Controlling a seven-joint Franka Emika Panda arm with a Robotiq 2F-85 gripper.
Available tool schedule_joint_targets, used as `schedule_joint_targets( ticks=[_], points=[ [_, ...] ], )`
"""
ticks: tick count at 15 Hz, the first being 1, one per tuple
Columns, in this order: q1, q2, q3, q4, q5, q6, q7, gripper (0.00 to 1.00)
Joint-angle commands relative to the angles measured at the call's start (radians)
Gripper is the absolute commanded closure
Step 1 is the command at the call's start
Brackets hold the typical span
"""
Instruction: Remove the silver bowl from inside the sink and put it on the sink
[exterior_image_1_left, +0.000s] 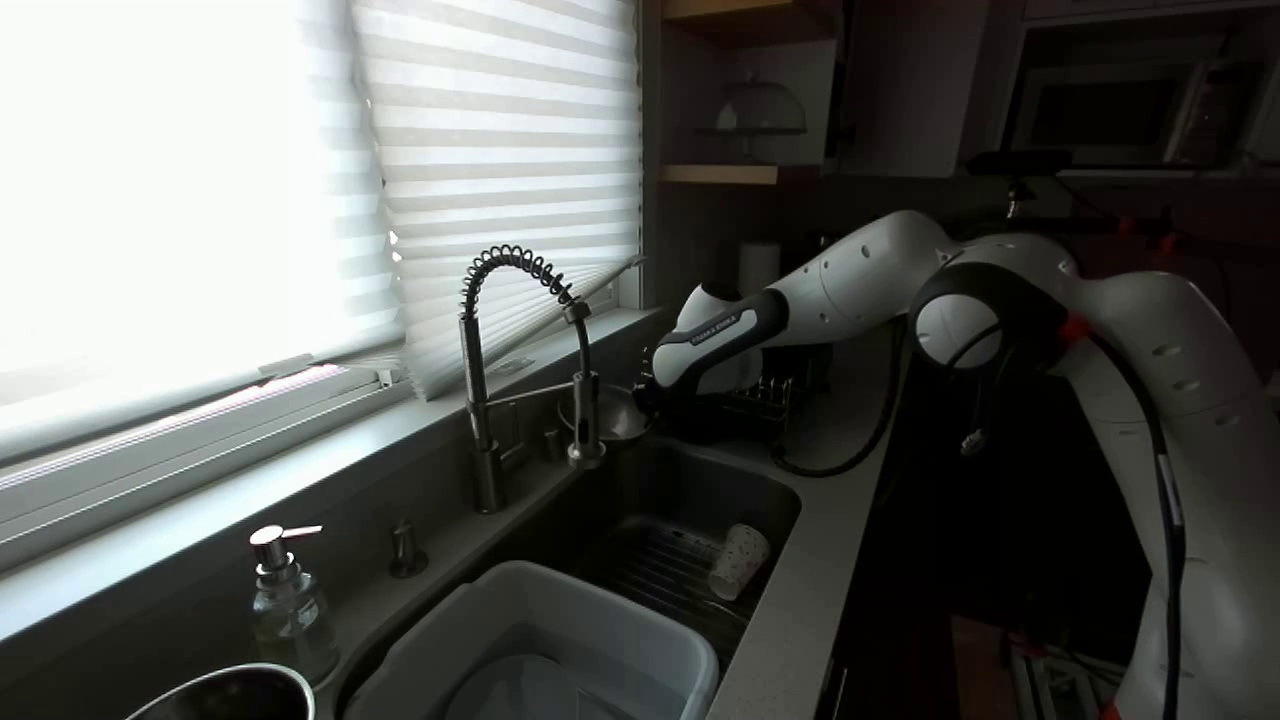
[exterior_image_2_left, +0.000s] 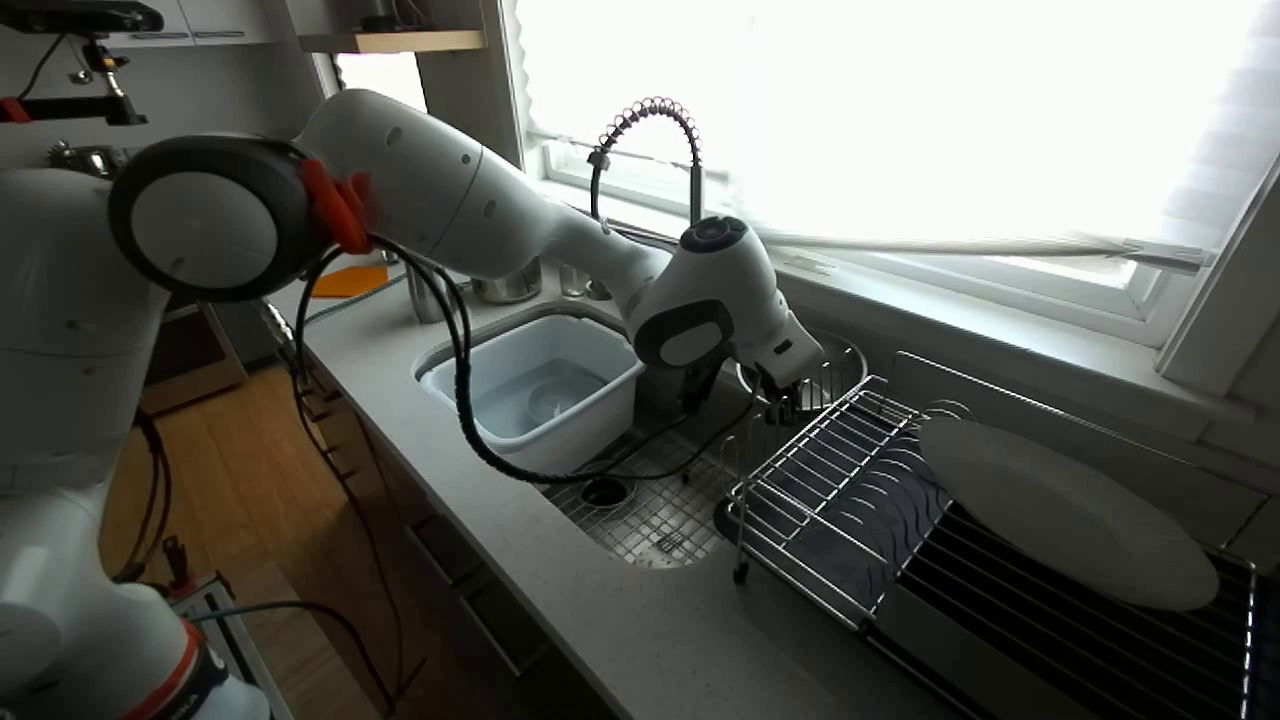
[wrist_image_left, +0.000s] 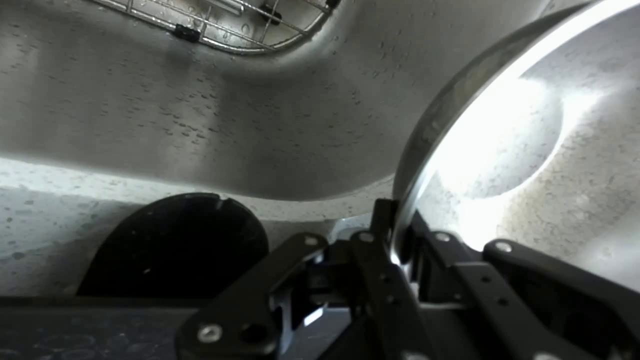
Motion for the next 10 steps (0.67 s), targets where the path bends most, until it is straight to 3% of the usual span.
schedule_joint_targets(
  ticks=[1, 7, 8, 10],
  points=[
    [0.014, 0.067, -0.032, 0.092, -0.002, -0.017, 0.081, 0.98],
    [0.003, 0.113, -0.026, 0.164, -0.002, -0.036, 0.123, 0.98],
    [0.001, 0.117, -0.024, 0.172, -0.002, -0.04, 0.123, 0.67],
    [-0.001, 0.119, -0.023, 0.182, -0.003, -0.044, 0.122, 0.59]
  ],
)
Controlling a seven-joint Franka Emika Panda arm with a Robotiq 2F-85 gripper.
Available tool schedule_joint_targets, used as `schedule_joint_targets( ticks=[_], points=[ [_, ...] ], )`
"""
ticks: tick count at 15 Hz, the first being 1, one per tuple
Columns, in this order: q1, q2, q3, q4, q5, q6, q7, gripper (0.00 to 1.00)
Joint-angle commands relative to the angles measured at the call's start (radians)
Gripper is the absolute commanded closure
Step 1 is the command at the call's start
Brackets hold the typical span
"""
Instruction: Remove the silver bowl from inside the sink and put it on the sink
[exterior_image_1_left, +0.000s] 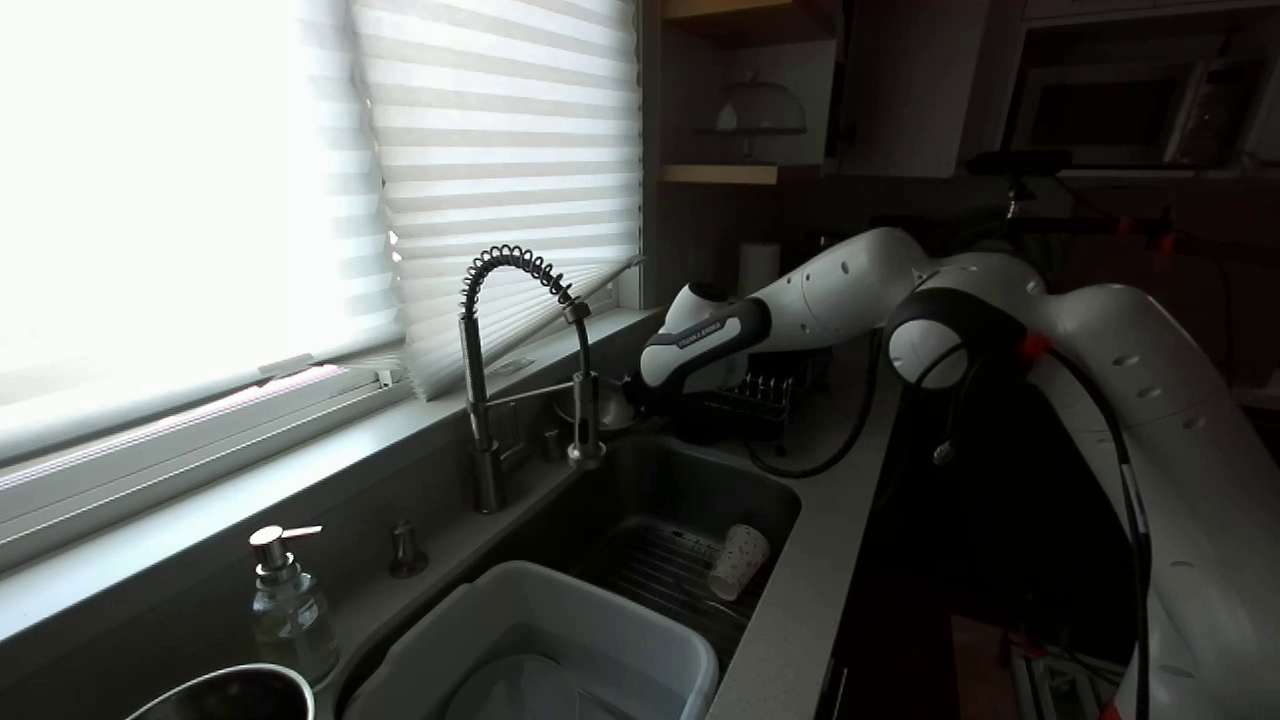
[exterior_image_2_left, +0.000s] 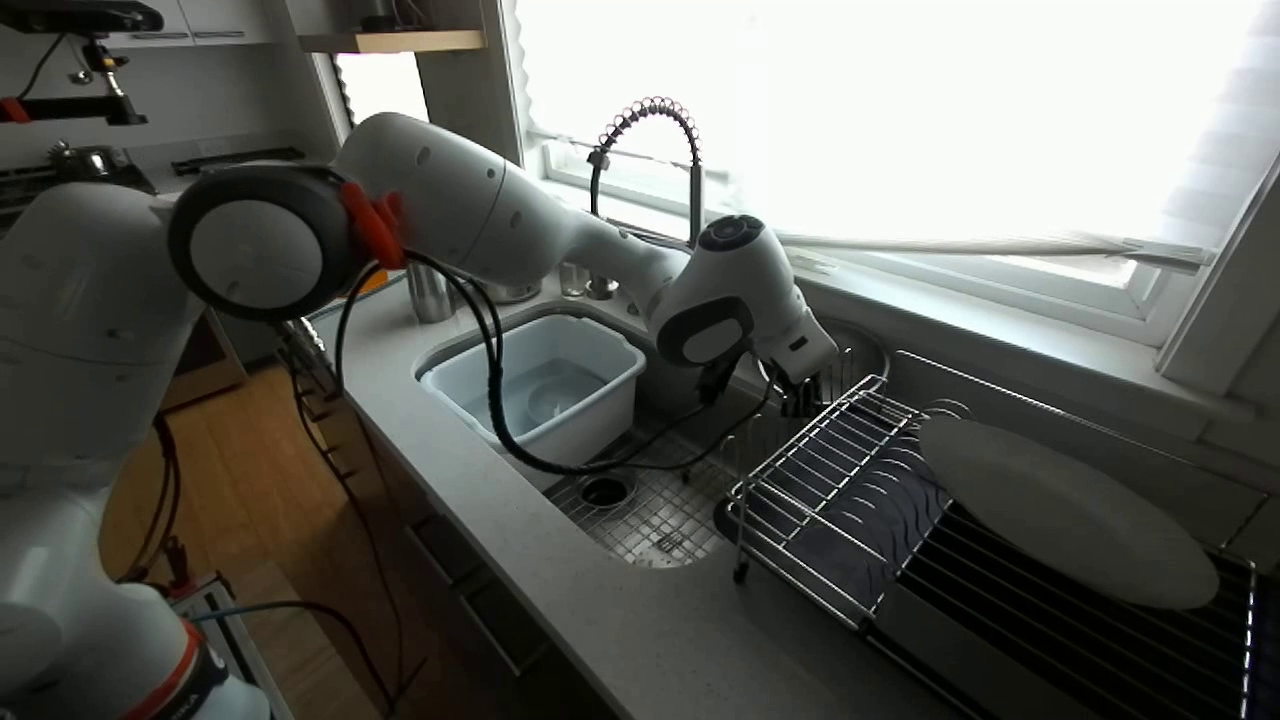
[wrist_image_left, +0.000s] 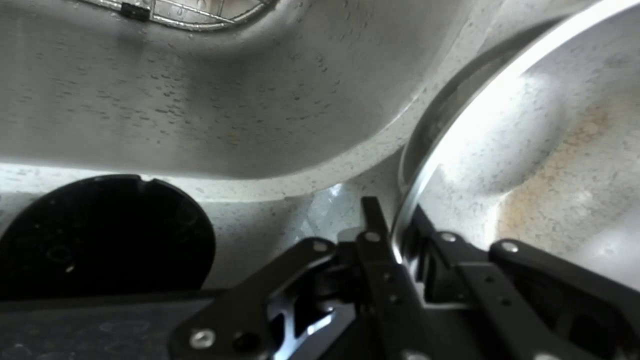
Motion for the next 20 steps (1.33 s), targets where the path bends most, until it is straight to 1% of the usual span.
schedule_joint_targets(
  ticks=[1, 5, 6, 8, 9, 15, 20],
  points=[
    [-0.004, 0.031, -0.005, 0.053, -0.004, -0.032, 0.021, 0.5],
    [-0.007, 0.023, 0.002, 0.056, -0.001, -0.03, 0.009, 0.22],
    [-0.005, 0.014, 0.003, 0.051, -0.002, -0.028, 0.007, 0.13],
    [-0.001, 0.001, 0.002, 0.045, -0.006, -0.031, 0.004, 0.01],
    [0.0, -0.006, 0.002, 0.042, -0.007, -0.038, 0.004, 0.0],
    [0.006, -0.046, -0.004, 0.022, -0.025, -0.115, 0.0, 0.0],
    [0.01, -0.109, -0.003, -0.01, -0.055, -0.178, -0.022, 0.0]
  ],
)
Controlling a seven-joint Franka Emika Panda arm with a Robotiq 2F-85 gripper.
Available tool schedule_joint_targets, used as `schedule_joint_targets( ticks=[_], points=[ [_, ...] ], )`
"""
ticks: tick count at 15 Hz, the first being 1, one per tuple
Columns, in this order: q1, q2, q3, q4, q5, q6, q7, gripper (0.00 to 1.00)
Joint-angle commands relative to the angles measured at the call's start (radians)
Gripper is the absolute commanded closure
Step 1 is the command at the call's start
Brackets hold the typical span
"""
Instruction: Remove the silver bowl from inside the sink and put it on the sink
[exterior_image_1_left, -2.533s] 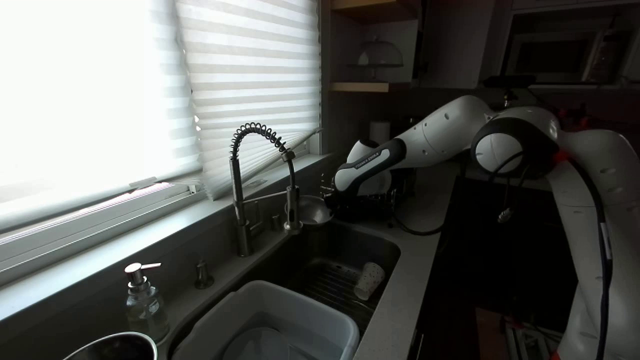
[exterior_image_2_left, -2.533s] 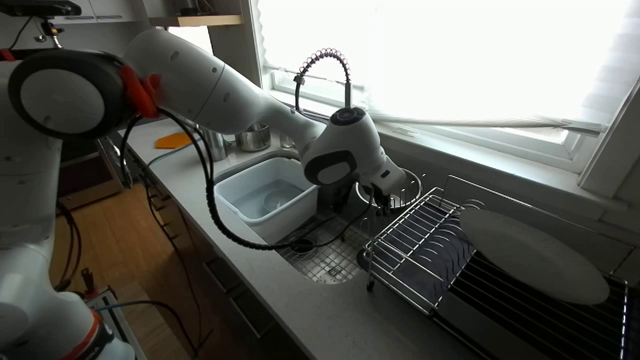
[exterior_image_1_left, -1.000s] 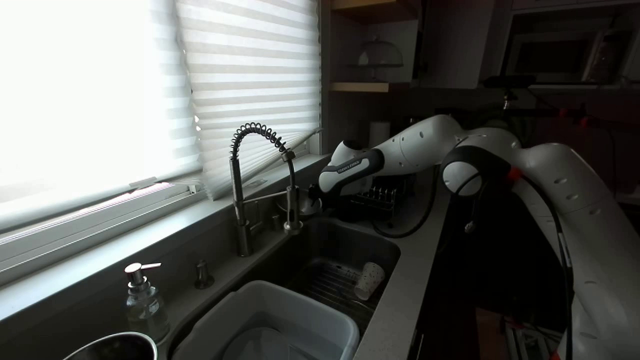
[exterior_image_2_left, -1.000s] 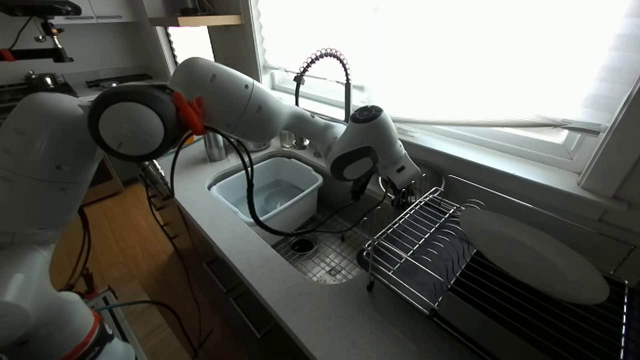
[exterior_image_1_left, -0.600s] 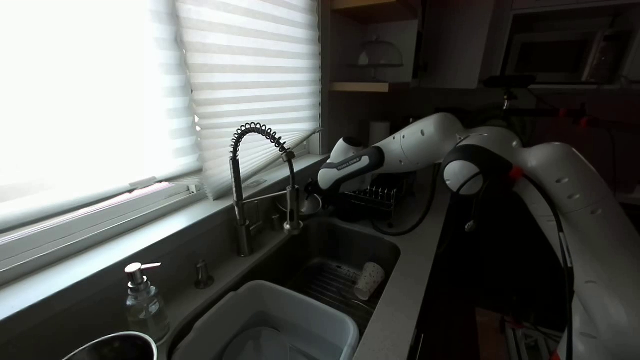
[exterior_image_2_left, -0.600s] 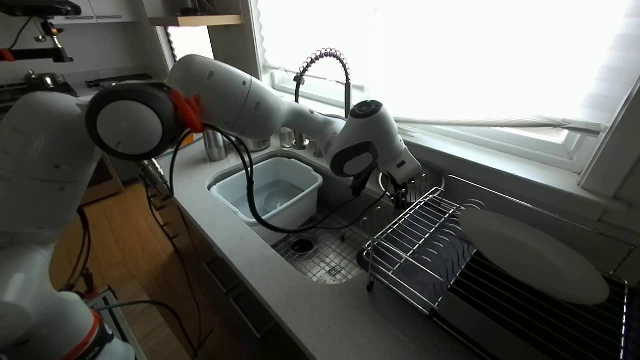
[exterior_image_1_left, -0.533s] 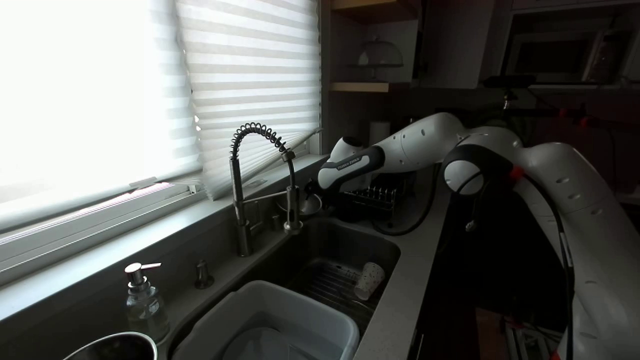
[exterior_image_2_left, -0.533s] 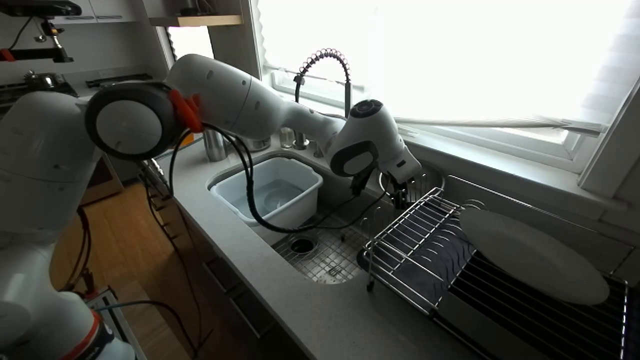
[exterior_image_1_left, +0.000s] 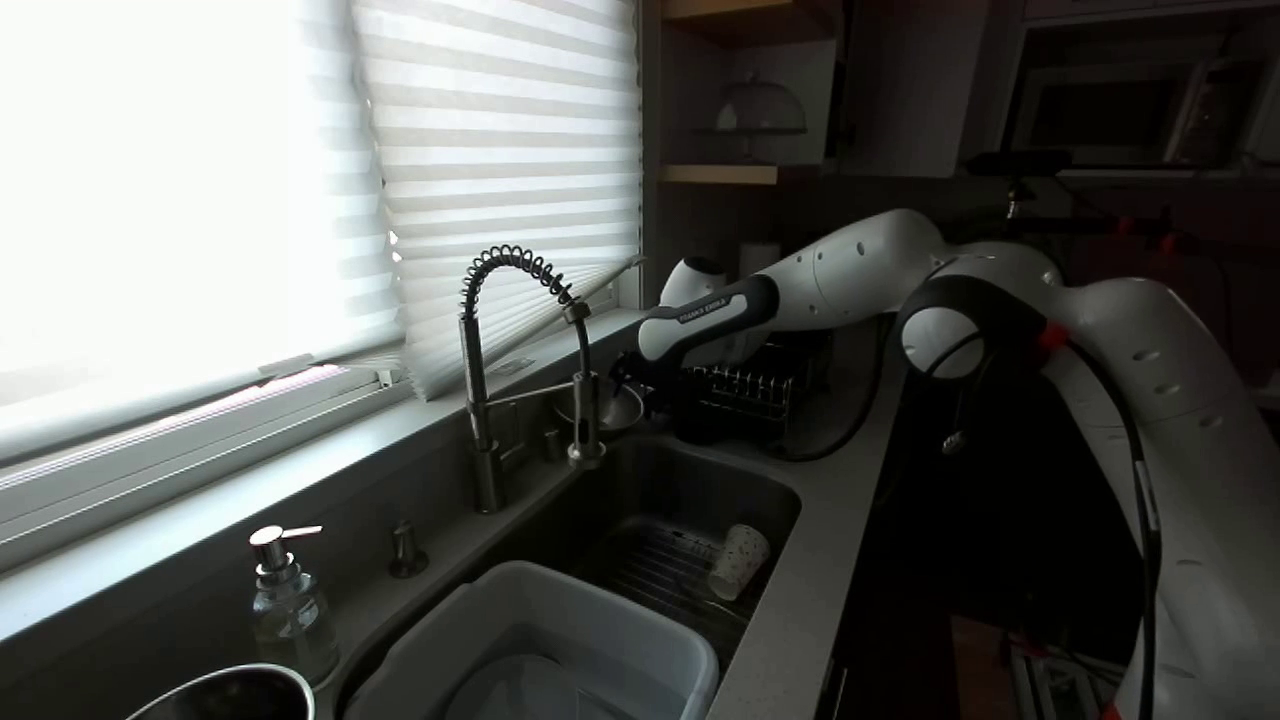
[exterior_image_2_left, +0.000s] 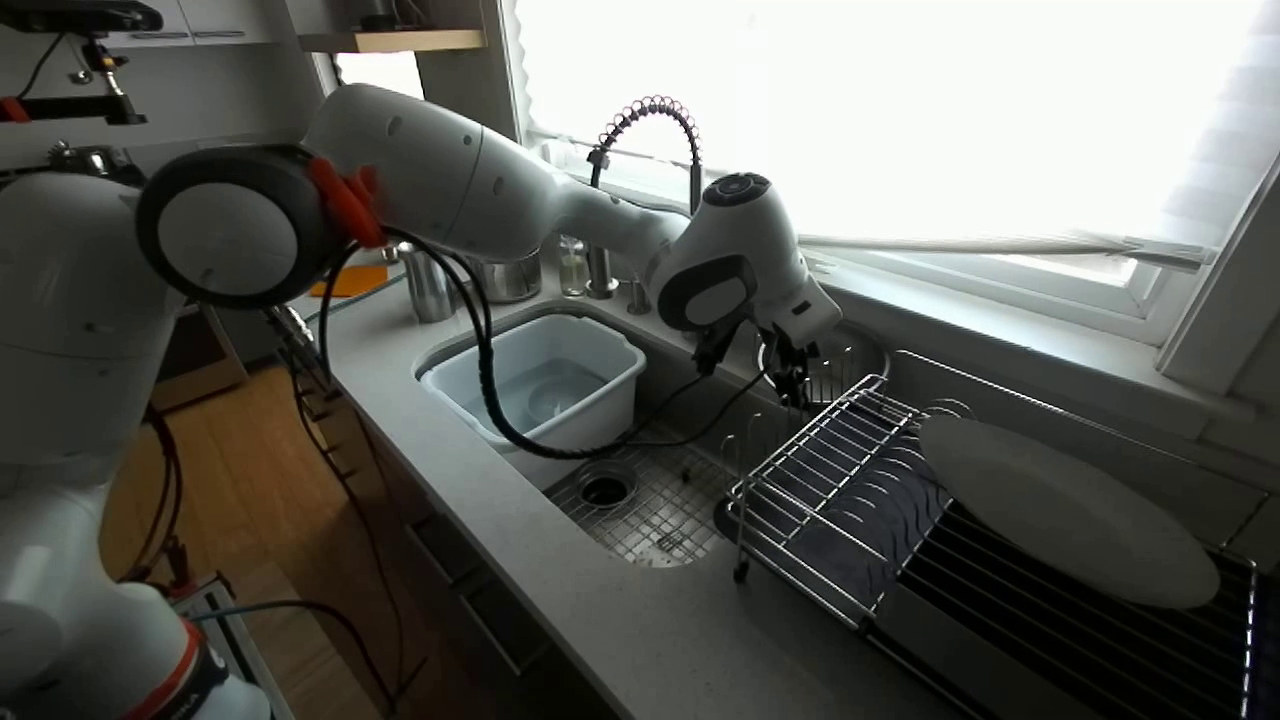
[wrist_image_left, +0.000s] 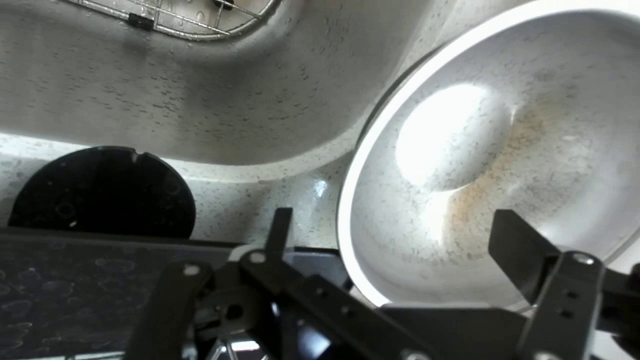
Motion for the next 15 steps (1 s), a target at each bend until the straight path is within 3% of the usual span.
schedule_joint_targets(
  ticks=[1, 7, 15],
  points=[
    [0.006, -0.07, -0.003, -0.052, -0.032, -0.069, -0.022, 0.0],
    [0.033, -0.193, -0.017, -0.137, -0.121, -0.132, -0.055, 0.0],
    [0.068, -0.466, -0.016, -0.34, -0.316, -0.246, -0.152, 0.0]
  ],
)
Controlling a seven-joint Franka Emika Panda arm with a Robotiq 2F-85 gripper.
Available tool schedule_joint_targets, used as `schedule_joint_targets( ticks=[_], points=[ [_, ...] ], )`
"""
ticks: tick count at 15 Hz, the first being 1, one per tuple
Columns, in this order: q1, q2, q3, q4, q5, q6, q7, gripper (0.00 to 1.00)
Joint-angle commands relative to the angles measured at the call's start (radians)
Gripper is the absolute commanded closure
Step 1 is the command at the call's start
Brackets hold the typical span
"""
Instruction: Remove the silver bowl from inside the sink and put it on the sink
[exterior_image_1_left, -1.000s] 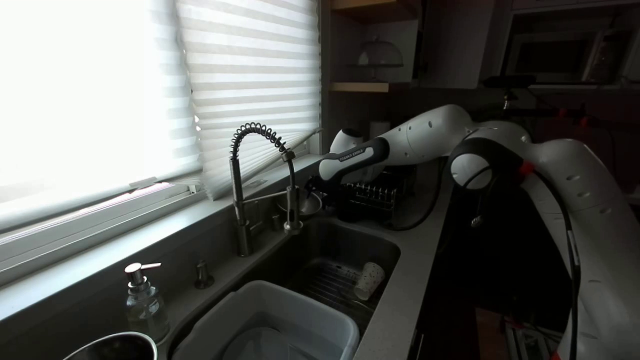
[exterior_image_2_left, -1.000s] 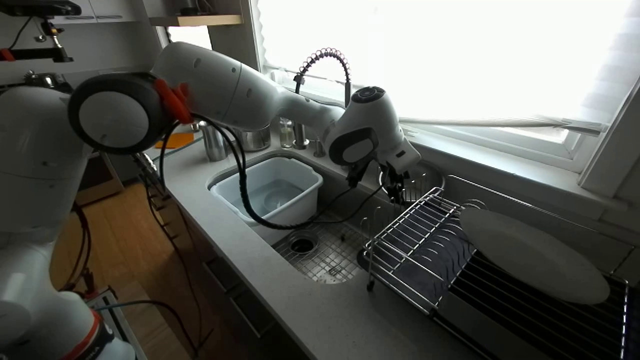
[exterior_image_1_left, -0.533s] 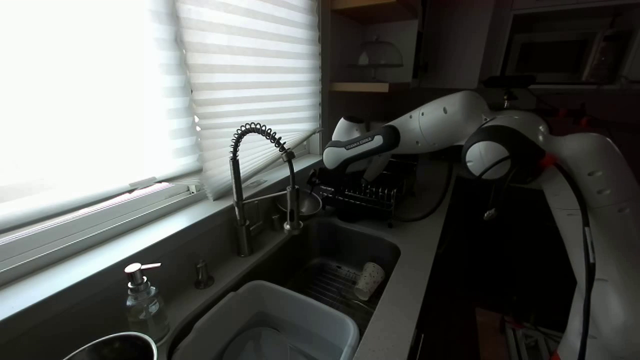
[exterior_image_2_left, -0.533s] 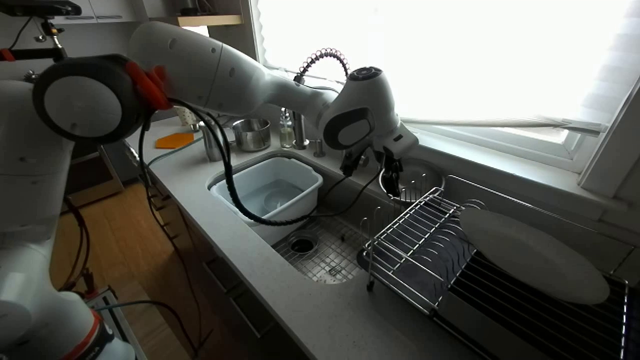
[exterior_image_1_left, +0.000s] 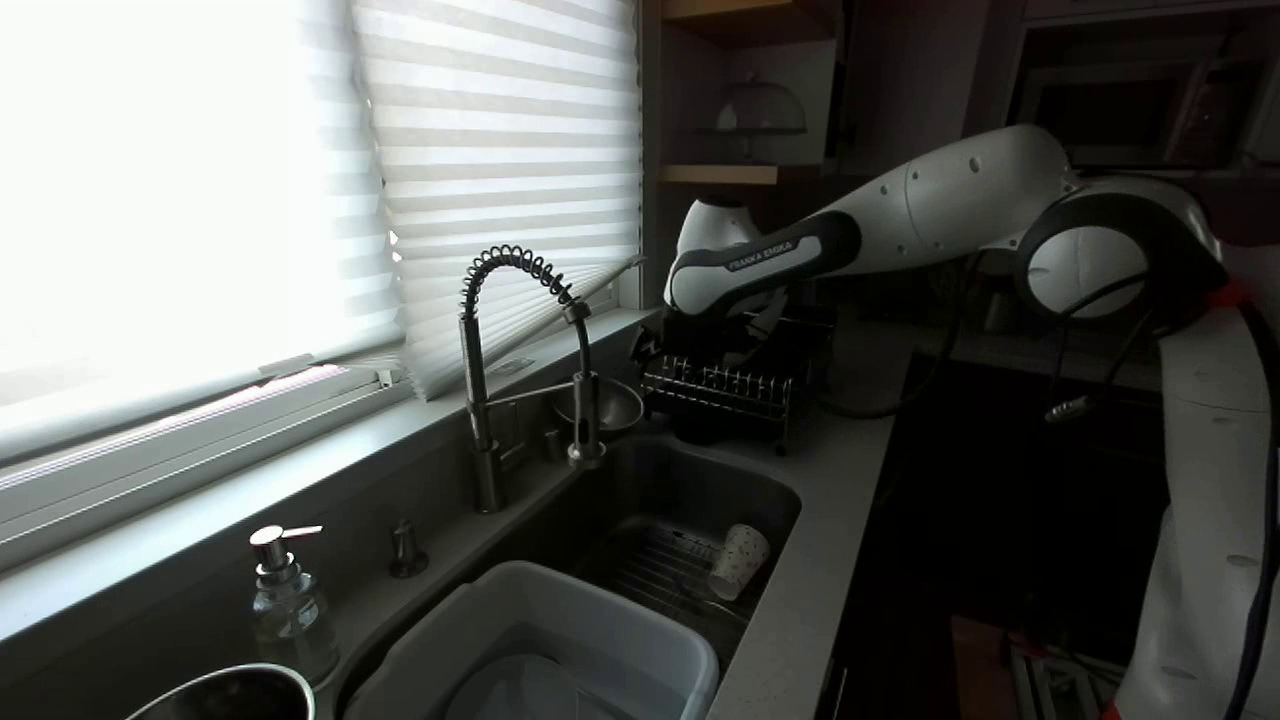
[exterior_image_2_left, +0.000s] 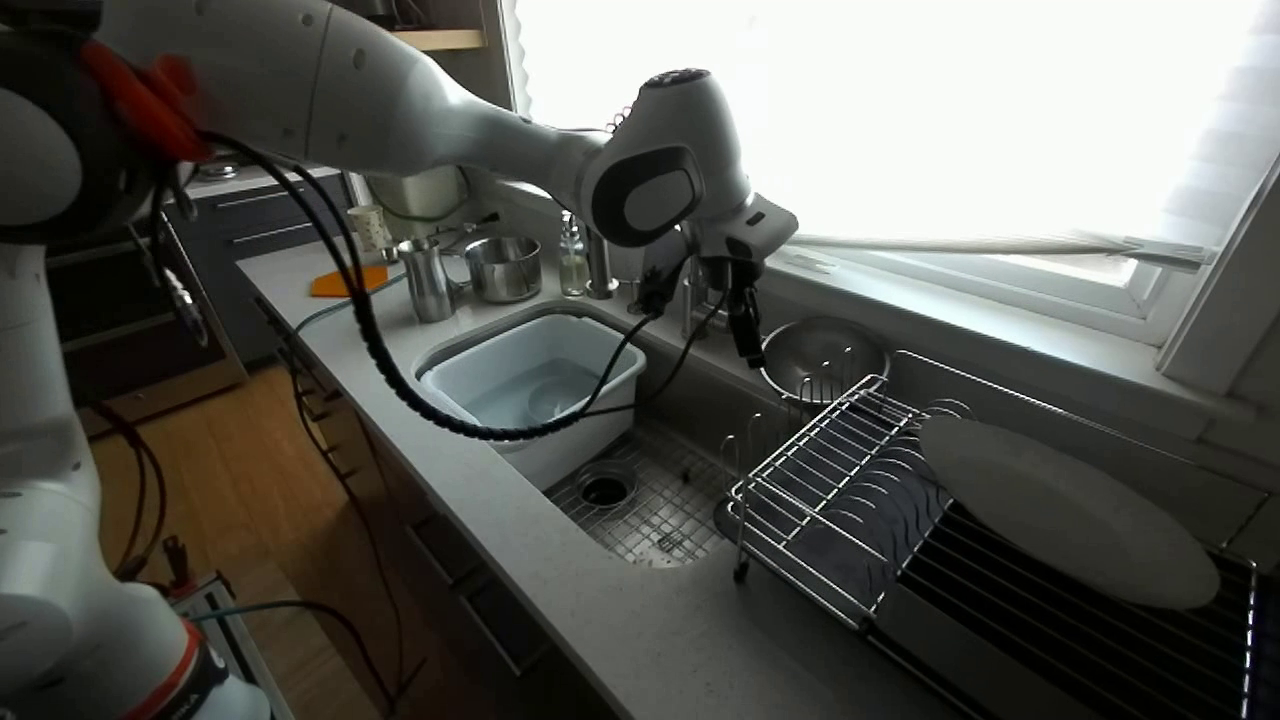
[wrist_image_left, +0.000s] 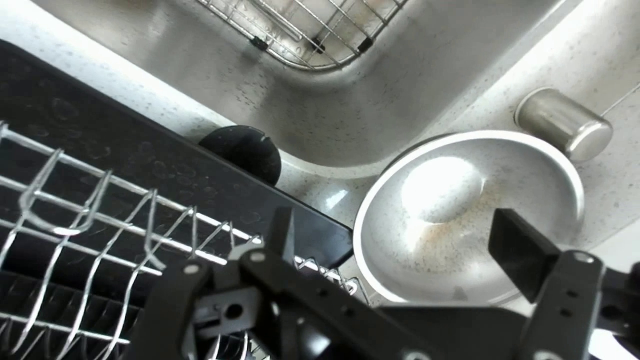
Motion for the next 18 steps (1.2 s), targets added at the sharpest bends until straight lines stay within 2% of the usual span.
schedule_joint_targets(
  ticks=[1, 3, 7, 11, 14, 15, 18],
  points=[
    [0.012, -0.158, -0.009, -0.138, -0.094, -0.028, -0.052, 0.0],
    [-0.009, -0.227, 0.005, -0.184, -0.116, -0.022, -0.191, 0.0],
    [-0.022, -0.35, 0.012, -0.266, -0.119, 0.008, -0.32, 0.0],
    [-0.04, -0.451, 0.015, -0.328, -0.125, 0.017, -0.372, 0.0],
    [-0.048, -0.499, 0.006, -0.356, -0.088, 0.008, -0.427, 0.0],
    [-0.049, -0.445, 0.016, -0.294, -0.093, -0.008, -0.392, 0.0],
    [-0.055, -0.477, 0.014, -0.319, -0.092, -0.008, -0.411, 0.0]
  ],
)
